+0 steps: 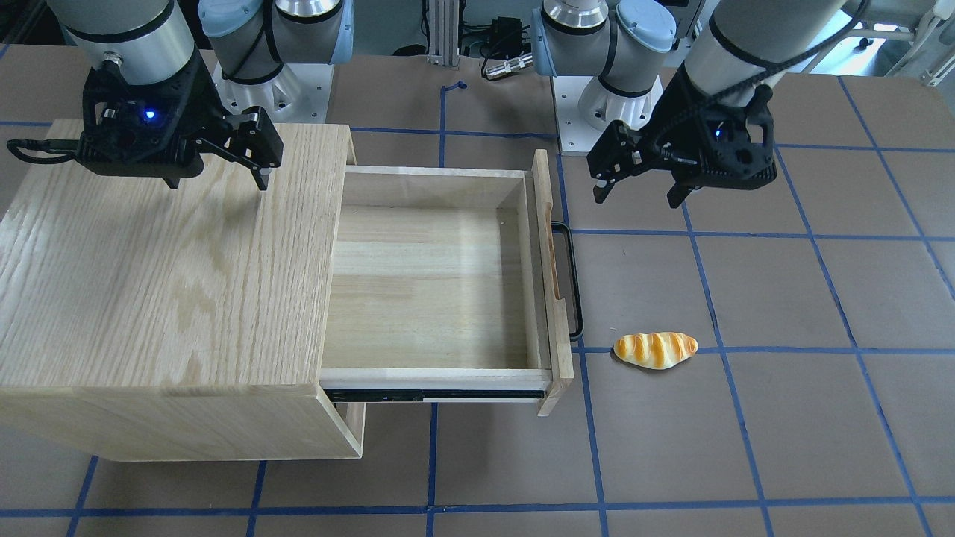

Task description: Open upper drawer

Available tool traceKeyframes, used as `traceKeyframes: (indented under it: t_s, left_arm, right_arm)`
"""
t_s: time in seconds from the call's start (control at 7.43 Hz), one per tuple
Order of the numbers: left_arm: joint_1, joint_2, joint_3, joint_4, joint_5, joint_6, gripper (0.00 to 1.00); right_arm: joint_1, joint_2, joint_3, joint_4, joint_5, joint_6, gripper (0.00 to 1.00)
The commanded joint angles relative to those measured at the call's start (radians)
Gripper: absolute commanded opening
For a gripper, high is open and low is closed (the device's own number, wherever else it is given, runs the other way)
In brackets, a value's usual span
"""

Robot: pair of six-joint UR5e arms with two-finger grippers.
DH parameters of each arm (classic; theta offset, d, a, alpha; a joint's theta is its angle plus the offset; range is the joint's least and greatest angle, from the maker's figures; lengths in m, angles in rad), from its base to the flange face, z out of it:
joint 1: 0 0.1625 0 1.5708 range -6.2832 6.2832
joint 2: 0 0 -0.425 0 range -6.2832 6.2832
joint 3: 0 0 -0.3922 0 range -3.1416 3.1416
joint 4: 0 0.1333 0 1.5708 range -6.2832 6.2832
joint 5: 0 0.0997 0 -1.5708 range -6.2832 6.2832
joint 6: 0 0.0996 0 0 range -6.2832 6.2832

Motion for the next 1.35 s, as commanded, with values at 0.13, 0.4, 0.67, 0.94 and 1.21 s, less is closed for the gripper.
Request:
traceKeyframes:
  t_s: [0.13,0.4,0.67,0.94,1.21]
  left_arm:
    - [-0.005,0.02,0.007,-0.009,0.114,-0.005,1.0]
    - [-0.013,0.017,0.009,-0.009,0.117,-0.006,1.0]
    - [-0.013,0.022,0.005,-0.01,0.116,-0.005,1.0]
    - [-0.013,0.025,-0.002,-0.009,0.11,-0.008,1.0]
    - [-0.013,0.038,-0.005,-0.01,0.113,-0.005,1.0]
  right_arm:
    - [0.0,0.0,0.0,0.0,0.0,0.0,1.0]
    - [0.0,0.0,-0.001,0.0,0.0,-0.002,1.0]
    - [0.0,0.0,0.0,0.0,0.0,0.0,1.0]
    - [0.0,0.0,0.0,0.0,0.0,-0.002,1.0]
    - [0.0,0.0,-0.001,0.0,0.0,0.0,1.0]
